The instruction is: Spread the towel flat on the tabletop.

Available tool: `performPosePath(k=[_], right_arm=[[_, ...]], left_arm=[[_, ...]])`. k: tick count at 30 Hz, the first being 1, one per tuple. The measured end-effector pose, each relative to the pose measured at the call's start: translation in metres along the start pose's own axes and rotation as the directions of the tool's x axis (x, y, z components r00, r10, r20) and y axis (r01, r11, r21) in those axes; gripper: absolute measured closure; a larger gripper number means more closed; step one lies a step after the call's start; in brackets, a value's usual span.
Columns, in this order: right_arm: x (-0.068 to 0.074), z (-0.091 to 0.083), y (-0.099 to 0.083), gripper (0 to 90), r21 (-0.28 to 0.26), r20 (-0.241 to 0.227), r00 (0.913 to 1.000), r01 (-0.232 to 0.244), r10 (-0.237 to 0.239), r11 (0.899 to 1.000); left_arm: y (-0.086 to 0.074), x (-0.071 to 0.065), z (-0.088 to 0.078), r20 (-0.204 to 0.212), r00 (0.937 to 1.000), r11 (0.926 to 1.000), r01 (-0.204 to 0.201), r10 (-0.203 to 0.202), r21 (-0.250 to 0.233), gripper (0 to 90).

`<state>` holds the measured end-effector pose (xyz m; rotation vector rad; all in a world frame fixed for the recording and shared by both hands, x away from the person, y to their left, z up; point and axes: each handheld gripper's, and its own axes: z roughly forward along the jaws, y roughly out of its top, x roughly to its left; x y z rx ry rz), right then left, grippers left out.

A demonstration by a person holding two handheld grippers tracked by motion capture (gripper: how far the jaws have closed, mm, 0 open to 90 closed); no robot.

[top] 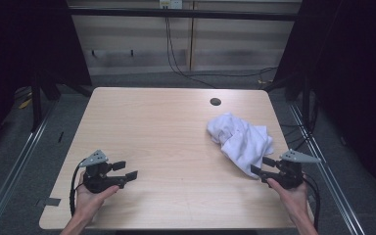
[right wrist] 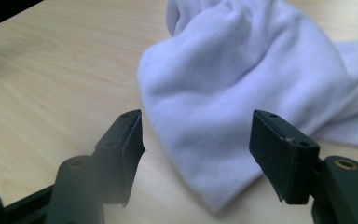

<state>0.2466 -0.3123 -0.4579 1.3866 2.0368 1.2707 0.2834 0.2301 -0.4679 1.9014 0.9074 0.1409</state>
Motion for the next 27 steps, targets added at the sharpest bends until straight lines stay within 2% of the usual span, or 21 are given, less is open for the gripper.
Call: performPosePath(k=[3, 5, 9, 13, 16, 18, 19, 21, 23, 25, 27], right_arm=[[0.001, 0.012, 0.018, 30.9, 0.002, 0.010, 0.9998, 0.019, -0.019, 1.000], [0.002, 0.023, 0.030, 28.9, -0.002, -0.004, 0.9995, 0.031, -0.031, 1.000], [-0.001, 0.055, 0.048, 22.6, 0.049, 0.017, 0.9974, 0.070, -0.070, 0.996], [-0.009, 0.089, 0.053, 21.0, 0.120, 0.042, 0.9955, 0.080, -0.086, 0.990], [-0.018, 0.108, 0.043, 32.8, 0.179, 0.025, 0.9972, 0.066, -0.071, 0.982], [-0.019, 0.111, 0.041, 47.6, 0.179, 0.008, 0.9990, 0.041, -0.044, 0.983], [-0.019, 0.111, 0.042, 53.4, 0.188, 0.005, 0.9988, 0.046, -0.048, 0.981], [-0.018, 0.111, 0.042, 61.4, 0.197, -0.012, 0.9990, 0.044, -0.042, 0.979], [-0.016, 0.111, 0.039, 65.0, 0.194, -0.017, 0.9995, 0.030, -0.027, 0.981], [-0.012, 0.109, 0.038, 66.1, 0.192, -0.029, 0.9989, 0.042, -0.037, 0.980], [-0.004, 0.108, 0.035, 66.5, 0.199, -0.068, 0.9971, 0.048, -0.035, 0.979]], left_arm=[[-0.001, -0.004, 0.001, 0.008, 0.9997, 0.9997, -0.023, 0.023, 0.013, 30.3], [-0.002, -0.005, 0.001, 0.017, 0.9995, 0.9996, -0.026, 0.026, 0.014, 30.2], [-0.002, -0.005, 0.002, 0.027, 0.9990, 0.9992, -0.036, 0.035, 0.020, 30.0], [-0.002, -0.005, 0.004, 0.018, 0.9987, 0.9983, -0.048, 0.047, 0.033, 29.7], [-0.004, -0.005, 0.003, 0.014, 0.9987, 0.9981, -0.050, 0.050, 0.036, 29.6], [-0.004, -0.004, 0.002, 0.013, 0.9986, 0.9979, -0.053, 0.052, 0.039, 29.5], [-0.004, -0.004, 0.001, 0.011, 0.9988, 0.9981, -0.049, 0.049, 0.037, 29.5], [-0.004, -0.003, 0.000, 0.008, 0.9988, 0.9983, -0.048, 0.048, 0.034, 29.4], [-0.004, -0.004, -0.001, 0.008, 0.9990, 0.9987, -0.044, 0.044, 0.024, 29.5], [-0.004, -0.004, -0.001, 0.004, 0.9989, 0.9987, -0.046, 0.046, 0.024, 29.5], [-0.004, -0.004, 0.000, 0.009, 0.9987, 0.9984, -0.050, 0.050, 0.028, 29.7]])
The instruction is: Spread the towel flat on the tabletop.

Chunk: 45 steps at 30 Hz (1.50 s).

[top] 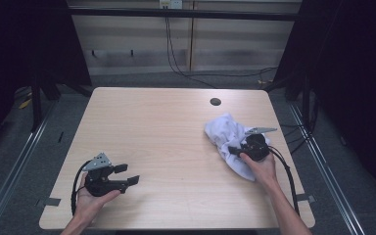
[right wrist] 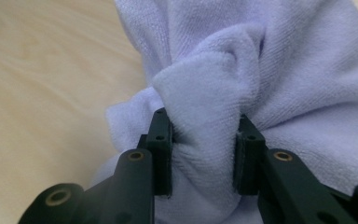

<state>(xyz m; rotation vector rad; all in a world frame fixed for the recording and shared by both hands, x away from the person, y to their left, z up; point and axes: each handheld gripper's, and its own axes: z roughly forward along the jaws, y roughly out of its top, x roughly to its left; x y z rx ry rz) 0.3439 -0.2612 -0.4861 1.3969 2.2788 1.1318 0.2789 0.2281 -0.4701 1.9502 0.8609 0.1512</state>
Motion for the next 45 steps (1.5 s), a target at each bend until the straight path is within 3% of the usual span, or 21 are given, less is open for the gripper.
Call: performPosePath(k=[3, 5, 9, 12, 13, 14, 15, 18, 21, 23, 26, 27, 28, 29, 34, 36, 38, 39, 40, 41, 45], right_arm=[[0.012, 0.001, -0.002, 66.5, 0.010, -0.034, 0.9992, 0.019, -0.018, 1.000], [0.030, 0.004, -0.004, 66.5, 0.017, -0.094, 0.9941, 0.055, -0.053, 0.998], [0.061, 0.012, -0.003, 66.2, 0.029, -0.156, 0.9826, 0.107, -0.101, 0.994], [0.085, 0.022, 0.000, 64.7, 0.029, -0.205, 0.9735, 0.110, -0.102, 0.993], [0.085, 0.022, 0.000, 64.7, 0.029, -0.205, 0.9735, 0.110, -0.102, 0.993], [0.100, 0.028, 0.004, 61.3, 0.025, -0.254, 0.9609, 0.120, -0.110, 0.992], [0.108, 0.030, 0.006, 60.3, 0.025, -0.294, 0.9490, 0.126, -0.113, 0.992], [0.131, 0.034, 0.013, 51.1, 0.011, -0.359, 0.9192, 0.179, -0.163, 0.984], [0.134, 0.022, 0.019, 46.4, -0.032, -0.374, 0.9102, 0.180, -0.178, 0.983], [0.124, 0.010, 0.019, 44.9, -0.044, -0.327, 0.9279, 0.174, -0.179, 0.984], [0.103, -0.012, 0.014, 46.5, -0.069, -0.294, 0.9441, 0.135, -0.150, 0.988], [0.096, -0.018, 0.012, 47.6, -0.069, -0.272, 0.9519, 0.128, -0.142, 0.989], [0.089, -0.024, 0.010, 50.4, -0.071, -0.257, 0.9570, 0.120, -0.134, 0.990], [0.083, -0.028, 0.007, 52.7, -0.075, -0.249, 0.9604, 0.110, -0.125, 0.991], [0.054, -0.024, -0.014, 57.2, -0.050, -0.178, 0.9818, 0.058, -0.066, 0.997], [0.047, -0.019, -0.017, 59.4, -0.022, -0.150, 0.9871, 0.054, -0.057, 0.998], [0.041, -0.015, -0.016, 60.5, -0.012, -0.124, 0.9904, 0.059, -0.060, 0.998], [0.040, -0.013, -0.016, 61.9, -0.004, -0.112, 0.9920, 0.058, -0.058, 0.998], [0.039, -0.010, -0.016, 61.9, 0.008, -0.105, 0.9922, 0.068, -0.066, 0.998], [0.039, -0.007, -0.016, 61.1, 0.015, -0.097, 0.9926, 0.075, -0.073, 0.997], [0.040, 0.002, -0.013, 57.8, 0.023, -0.098, 0.9919, 0.083, -0.081, 0.996]], left_arm=[[0.001, -0.001, 0.002, 0.000, 1.0000, 1.0000, -0.005, 0.005, 0.006, 30.5], [0.002, -0.002, 0.005, 0.007, 0.9999, 0.9999, -0.008, 0.008, 0.006, 31.3], [0.005, -0.007, 0.007, 0.019, 0.9993, 0.9994, -0.032, 0.032, 0.011, 33.3], [0.008, -0.009, 0.009, 0.026, 0.9981, 0.9984, -0.056, 0.056, 0.009, 36.8], [0.008, -0.009, 0.009, 0.026, 0.9981, 0.9984, -0.056, 0.056, 0.009, 41.0], [0.011, -0.012, 0.009, 0.068, 0.9942, 0.9965, -0.083, 0.083, -0.006, 50.1], [0.012, -0.014, 0.008, 0.082, 0.9912, 0.9946, -0.103, 0.103, -0.009, 55.5], [0.017, -0.020, 0.008, 0.106, 0.9873, 0.9930, -0.116, 0.118, -0.022, 62.4], [0.021, -0.024, 0.010, 0.113, 0.9858, 0.9921, -0.122, 0.125, -0.031, 66.4], [0.027, -0.026, 0.014, 0.101, 0.9849, 0.9900, -0.138, 0.140, -0.027, 67.3], [0.045, -0.031, 0.024, 0.099, 0.9826, 0.9871, -0.154, 0.157, -0.045, 66.4], [0.045, -0.031, 0.024, 0.099, 0.9826, 0.9871, -0.154, 0.157, -0.045, 64.4], [0.058, -0.035, 0.031, 0.097, 0.9843, 0.9869, -0.140, 0.148, -0.080, 61.1], [0.063, -0.037, 0.036, 0.102, 0.9845, 0.9875, -0.135, 0.143, -0.082, 57.4], [0.062, -0.045, 0.072, 0.113, 0.9799, 0.9861, -0.166, 0.165, 0.003, 44.7], [0.055, -0.044, 0.084, 0.079, 0.9814, 0.9822, -0.180, 0.175, 0.054, 45.3], [0.050, -0.039, 0.088, 0.045, 0.9746, 0.9695, -0.223, 0.220, 0.101, 49.3], [0.050, -0.039, 0.088, 0.045, 0.9746, 0.9695, -0.223, 0.220, 0.101, 50.7], [0.045, -0.028, 0.088, 0.057, 0.9825, 0.9781, -0.182, 0.177, 0.100, 51.0], [0.043, -0.024, 0.088, 0.055, 0.9844, 0.9800, -0.172, 0.167, 0.100, 52.7], [0.038, -0.018, 0.090, 0.040, 0.9838, 0.9755, -0.179, 0.175, 0.128, 53.9]])
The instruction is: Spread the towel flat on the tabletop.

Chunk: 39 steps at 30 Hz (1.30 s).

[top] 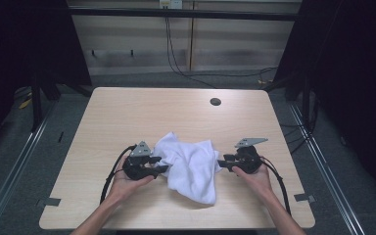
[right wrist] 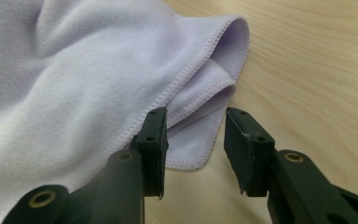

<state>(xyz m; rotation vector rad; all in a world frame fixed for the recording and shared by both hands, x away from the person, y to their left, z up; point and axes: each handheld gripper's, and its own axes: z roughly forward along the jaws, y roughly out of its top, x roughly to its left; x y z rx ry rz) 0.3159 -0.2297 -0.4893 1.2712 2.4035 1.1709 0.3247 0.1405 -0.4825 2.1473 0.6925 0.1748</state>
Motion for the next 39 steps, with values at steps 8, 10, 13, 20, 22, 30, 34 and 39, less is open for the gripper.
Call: performPosePath(k=[8, 10, 13, 20, 22, 30, 34, 39], right_arm=[[0.007, 0.022, 0.011, 50.6, 0.007, 0.004, 0.9990, 0.044, -0.044, 0.999], [0.009, 0.023, 0.015, 49.4, -0.017, -0.019, 0.9989, 0.042, -0.043, 0.999], [0.011, 0.029, 0.021, 49.3, -0.042, -0.038, 0.9981, 0.047, -0.048, 0.998], [0.014, 0.046, 0.015, 47.1, -0.006, -0.090, 0.9927, 0.081, -0.081, 0.997], [0.019, 0.048, 0.015, 50.6, -0.005, -0.099, 0.9903, 0.098, -0.098, 0.995], [0.039, 0.041, 0.023, 86.3, -0.059, -0.160, 0.9788, 0.120, -0.128, 0.991], [0.041, 0.033, 0.029, 86.9, -0.113, -0.213, 0.9722, 0.075, -0.098, 0.991], [0.061, 0.013, 0.046, 87.0, -0.211, -0.289, 0.9457, 0.089, -0.149, 0.973]], left_arm=[[-0.008, 0.023, -0.010, -0.117, 0.9931, 0.9991, 0.018, -0.013, 0.038, 45.6], [-0.010, 0.032, -0.025, -0.131, 0.9910, 0.9992, 0.023, -0.027, -0.033, 46.7], [-0.002, 0.032, -0.042, -0.089, 0.9940, 0.9914, 0.052, -0.063, -0.120, 49.1], [0.022, -0.007, -0.046, 0.040, 0.9988, 0.9728, 0.036, -0.027, -0.229, 49.0], [0.027, -0.021, -0.037, 0.081, 0.9966, 0.9804, 0.000, 0.016, -0.197, 46.5], [0.023, -0.034, 0.009, 0.110, 0.9914, 0.9973, -0.067, 0.070, -0.030, 36.6], [0.021, -0.034, 0.022, 0.115, 0.9902, 0.9965, -0.082, 0.079, 0.016, 29.3], [0.027, -0.046, 0.018, 0.139, 0.9844, 0.9942, -0.108, 0.107, -0.002, 42.1]])
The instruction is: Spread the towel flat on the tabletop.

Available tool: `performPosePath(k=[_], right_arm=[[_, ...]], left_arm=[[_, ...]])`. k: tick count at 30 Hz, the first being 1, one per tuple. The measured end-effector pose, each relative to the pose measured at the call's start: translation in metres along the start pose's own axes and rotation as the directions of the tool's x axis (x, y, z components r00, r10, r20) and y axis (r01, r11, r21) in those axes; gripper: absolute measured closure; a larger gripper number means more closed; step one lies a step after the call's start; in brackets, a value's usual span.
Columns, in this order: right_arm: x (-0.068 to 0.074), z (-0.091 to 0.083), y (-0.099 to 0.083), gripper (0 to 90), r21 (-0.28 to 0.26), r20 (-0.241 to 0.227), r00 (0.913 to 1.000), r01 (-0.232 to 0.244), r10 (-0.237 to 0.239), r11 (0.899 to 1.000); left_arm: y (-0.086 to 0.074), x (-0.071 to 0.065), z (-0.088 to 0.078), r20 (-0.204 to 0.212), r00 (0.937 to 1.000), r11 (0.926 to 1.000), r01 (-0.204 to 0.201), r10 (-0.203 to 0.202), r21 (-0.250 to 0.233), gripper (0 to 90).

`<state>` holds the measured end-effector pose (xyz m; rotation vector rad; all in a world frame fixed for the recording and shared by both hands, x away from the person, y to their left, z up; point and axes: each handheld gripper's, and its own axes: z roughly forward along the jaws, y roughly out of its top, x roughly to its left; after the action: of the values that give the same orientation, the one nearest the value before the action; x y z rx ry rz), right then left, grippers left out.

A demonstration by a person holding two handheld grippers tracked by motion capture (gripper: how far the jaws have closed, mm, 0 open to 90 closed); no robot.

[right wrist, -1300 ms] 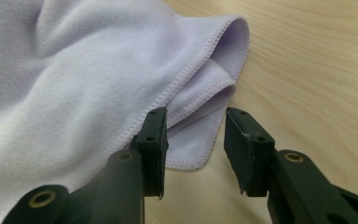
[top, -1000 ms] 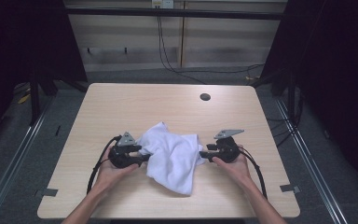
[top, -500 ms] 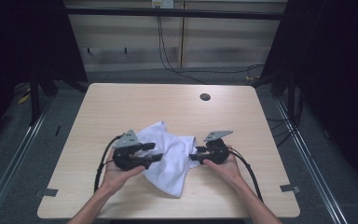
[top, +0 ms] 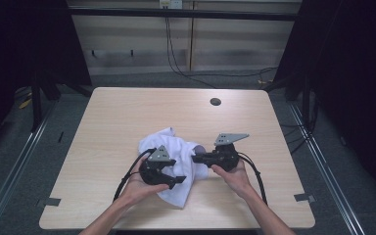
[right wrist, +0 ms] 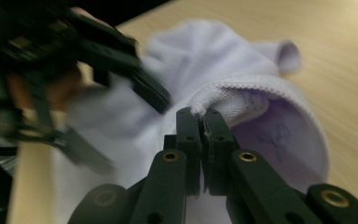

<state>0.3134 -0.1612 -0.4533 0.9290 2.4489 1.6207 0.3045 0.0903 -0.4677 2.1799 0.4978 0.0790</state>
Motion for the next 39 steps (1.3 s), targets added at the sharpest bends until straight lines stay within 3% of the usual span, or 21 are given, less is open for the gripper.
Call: performPosePath(k=[1, 4, 7, 8, 10, 13, 15, 16, 19, 20, 21, 22, 24, 26, 29, 30, 31, 34, 36, 37, 39], right_arm=[[0.004, -0.001, 0.004, 87.0, -0.009, -0.004, 0.9999, 0.011, -0.011, 1.000], [0.007, -0.001, 0.007, 87.0, -0.012, -0.005, 0.9998, 0.018, -0.018, 1.000], [0.007, -0.001, 0.005, 87.0, -0.006, -0.011, 0.9999, 0.008, -0.008, 1.000], [0.005, -0.003, 0.004, 87.0, -0.013, -0.004, 1.0000, -0.001, 0.001, 1.000], [0.003, -0.006, 0.005, 87.0, -0.038, -0.028, 0.9993, -0.027, 0.026, 0.999], [0.005, -0.005, 0.006, 87.0, -0.039, -0.041, 0.9987, -0.031, 0.030, 0.999], [0.009, -0.002, 0.007, 87.0, -0.034, -0.054, 0.9983, -0.023, 0.021, 0.999], [0.011, -0.001, 0.008, 87.0, -0.035, -0.059, 0.9981, -0.020, 0.018, 0.999], [0.017, 0.001, 0.011, 87.0, -0.039, -0.075, 0.9972, -0.005, 0.002, 0.999], [0.019, 0.001, 0.012, 87.0, -0.038, -0.077, 0.9970, 0.001, -0.004, 0.999], [0.020, 0.001, 0.013, 87.0, -0.039, -0.076, 0.9971, 0.002, -0.005, 0.999], [0.020, 0.001, 0.013, 87.0, -0.036, -0.068, 0.9977, 0.005, -0.007, 0.999], [0.018, -0.001, 0.013, 87.0, -0.033, -0.055, 0.9984, 0.006, -0.008, 0.999], [0.014, -0.007, 0.012, 87.1, -0.045, -0.034, 0.9994, -0.008, 0.007, 0.999], [0.006, -0.017, 0.011, 87.3, -0.057, 0.013, 0.9996, -0.023, 0.024, 0.998], [0.006, -0.017, 0.011, 87.3, -0.057, 0.013, 0.9996, -0.023, 0.024, 0.998], [0.000, -0.025, 0.009, 87.4, -0.066, 0.047, 0.9981, -0.037, 0.041, 0.997], [-0.011, -0.042, 0.009, 87.5, -0.092, 0.109, 0.9917, -0.059, 0.069, 0.994], [-0.018, -0.055, 0.012, 87.6, -0.122, 0.140, 0.9863, -0.070, 0.087, 0.990], [-0.020, -0.061, 0.014, 87.6, -0.132, 0.164, 0.9819, -0.072, 0.094, 0.989], [-0.024, -0.072, 0.019, 87.8, -0.152, 0.211, 0.9712, -0.079, 0.111, 0.985]], left_arm=[[-0.001, -0.002, 0.001, -0.012, 0.9998, 0.9997, -0.016, 0.016, 0.017, 56.4], [-0.003, -0.004, 0.001, -0.026, 0.9995, 0.9999, -0.016, 0.016, 0.005, 80.2], [-0.003, -0.002, -0.007, -0.016, 0.9999, 0.9995, 0.005, -0.005, -0.032, 88.1], [-0.002, 0.003, -0.014, 0.006, 0.9990, 0.9960, 0.044, -0.043, -0.078, 88.1], [0.000, 0.007, -0.019, 0.044, 0.9945, 0.9862, 0.100, -0.095, -0.132, 81.6], [0.004, 0.008, -0.022, 0.037, 0.9916, 0.9785, 0.128, -0.124, -0.161, 51.8], [0.006, 0.007, -0.020, 0.012, 0.9924, 0.9793, 0.122, -0.122, -0.161, 39.1], [0.005, 0.006, -0.018, 0.041, 0.9907, 0.9781, 0.135, -0.130, -0.159, 33.4], [0.005, 0.003, -0.010, 0.046, 0.9921, 0.9848, 0.122, -0.117, -0.124, 27.9], [0.004, 0.001, -0.009, 0.046, 0.9931, 0.9868, 0.113, -0.108, -0.116, 32.6], [0.004, -0.001, -0.008, 0.053, 0.9956, 0.9906, 0.082, -0.077, -0.109, 50.9], [0.003, -0.003, -0.009, 0.044, 0.9971, 0.9920, 0.066, -0.062, -0.108, 61.4], [0.001, 0.000, -0.013, 0.047, 0.9961, 0.9889, 0.080, -0.075, -0.125, 72.5], [-0.001, 0.007, -0.021, 0.059, 0.9922, 0.9805, 0.118, -0.110, -0.157, 76.5], [-0.003, 0.017, -0.038, 0.038, 0.9881, 0.9663, 0.154, -0.149, -0.206, 83.4], [-0.003, 0.017, -0.038, 0.038, 0.9881, 0.9663, 0.154, -0.149, -0.206, 84.0], [-0.003, 0.023, -0.053, 0.033, 0.9833, 0.9500, 0.181, -0.179, -0.254, 84.1], [-0.003, 0.033, -0.078, 0.015, 0.9749, 0.9203, 0.215, -0.222, -0.327, 84.2], [-0.003, 0.041, -0.093, 0.024, 0.9665, 0.8939, 0.245, -0.255, -0.375, 84.4], [-0.003, 0.041, -0.093, 0.024, 0.9665, 0.8939, 0.245, -0.255, -0.375, 84.4], [-0.002, 0.046, -0.105, -0.006, 0.9610, 0.8802, 0.250, -0.276, -0.403, 84.5]])
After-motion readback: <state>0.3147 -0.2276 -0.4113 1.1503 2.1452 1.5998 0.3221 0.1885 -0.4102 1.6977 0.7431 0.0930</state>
